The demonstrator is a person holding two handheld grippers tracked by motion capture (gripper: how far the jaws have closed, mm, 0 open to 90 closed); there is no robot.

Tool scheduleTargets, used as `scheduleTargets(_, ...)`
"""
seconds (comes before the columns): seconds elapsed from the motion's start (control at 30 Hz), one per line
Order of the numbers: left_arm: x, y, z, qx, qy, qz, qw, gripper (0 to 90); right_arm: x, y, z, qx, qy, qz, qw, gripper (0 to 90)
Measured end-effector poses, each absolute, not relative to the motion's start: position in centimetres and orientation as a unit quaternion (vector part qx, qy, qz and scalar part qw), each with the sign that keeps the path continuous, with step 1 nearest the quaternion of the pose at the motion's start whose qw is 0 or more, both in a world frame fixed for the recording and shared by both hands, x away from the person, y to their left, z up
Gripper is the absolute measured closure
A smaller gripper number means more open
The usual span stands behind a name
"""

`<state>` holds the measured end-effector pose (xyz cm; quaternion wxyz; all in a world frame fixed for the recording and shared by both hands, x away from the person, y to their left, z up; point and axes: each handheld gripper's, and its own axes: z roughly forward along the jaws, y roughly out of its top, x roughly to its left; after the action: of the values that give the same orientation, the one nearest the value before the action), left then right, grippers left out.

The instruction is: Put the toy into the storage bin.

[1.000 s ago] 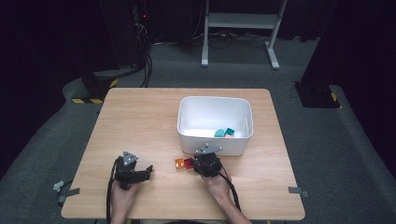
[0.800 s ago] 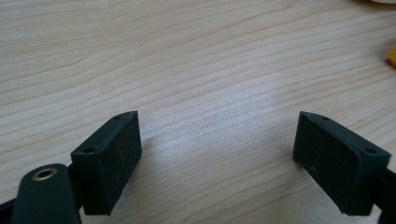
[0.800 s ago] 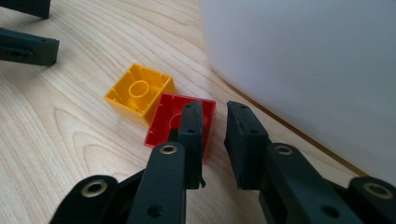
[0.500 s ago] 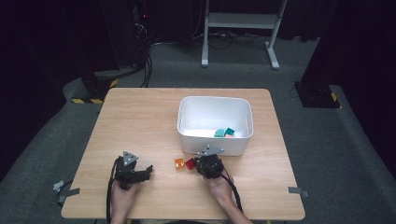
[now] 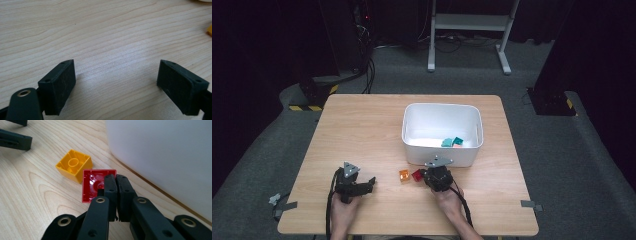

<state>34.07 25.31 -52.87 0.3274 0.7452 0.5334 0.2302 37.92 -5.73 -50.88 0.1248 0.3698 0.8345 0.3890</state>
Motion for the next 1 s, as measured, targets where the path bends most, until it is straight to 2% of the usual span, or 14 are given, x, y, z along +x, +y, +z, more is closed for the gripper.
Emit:
scheduleTargets(0.47, 34.1, 25.3, -52.9, 0.745, 0.533, 0.230, 0.327, 15.4, 37.0, -7.0, -48.7, 0.352, 0.835, 0.402, 0.132, 87.8)
scheduleTargets(1.0, 34.1, 25.3, -52.9, 0.745, 0.534, 0.230, 0.328, 15.4, 35.5, -8.1, -44.7, 0.312, 0.837, 0.426, 0.143, 87.9)
